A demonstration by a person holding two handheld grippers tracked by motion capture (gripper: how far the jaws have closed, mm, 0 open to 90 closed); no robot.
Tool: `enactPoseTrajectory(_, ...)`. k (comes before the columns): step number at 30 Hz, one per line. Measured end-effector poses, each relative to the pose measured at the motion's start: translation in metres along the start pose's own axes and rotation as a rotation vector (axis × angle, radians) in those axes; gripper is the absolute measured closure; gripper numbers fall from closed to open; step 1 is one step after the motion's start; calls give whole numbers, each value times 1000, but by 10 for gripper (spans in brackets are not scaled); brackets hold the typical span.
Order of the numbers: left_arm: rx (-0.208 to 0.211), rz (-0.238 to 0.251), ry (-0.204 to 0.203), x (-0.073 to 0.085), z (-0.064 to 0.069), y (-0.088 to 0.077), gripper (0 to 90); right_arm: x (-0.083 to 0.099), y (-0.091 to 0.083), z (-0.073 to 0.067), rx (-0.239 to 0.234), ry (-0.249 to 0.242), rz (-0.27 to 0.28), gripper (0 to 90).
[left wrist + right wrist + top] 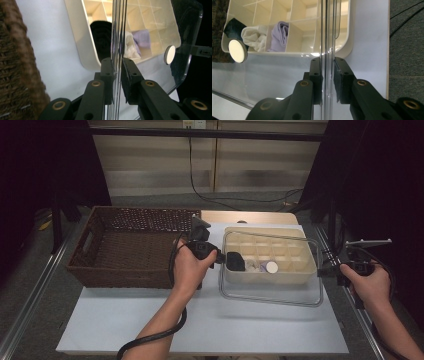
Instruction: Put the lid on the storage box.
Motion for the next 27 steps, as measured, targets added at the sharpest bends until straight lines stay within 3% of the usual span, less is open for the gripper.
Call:
enactPoseTrajectory(10,6,-10,-37,-18,-2,20,801,-29,6,4,29,3,11,785)
enactPoseTrajectory(19,-41,-25,-44,-34,-5,39,796,-54,21,10,49,9,13,786)
enactPoseTrajectory(21,-49,-24,-70,-38,-7,45,796,-59,25,13,44,15,13,787)
enactPoseTrajectory(24,-75,-22,-76,-41,-10,53,795,-66,34,16,51,21,16,786)
enactPoseTrajectory(27,-85,-27,-59,-44,-14,58,788,-70,47,20,54,34,28,782)
Point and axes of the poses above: each handheld gripper's, and its own axes: y roughly forward along the jaws, x roughly out of its underside, z roughly to its right, the point moved 6 cm from there along y, roughly forward along the jaws, and after that the axes turned 15 degrees about z, right-handed, at the moved point
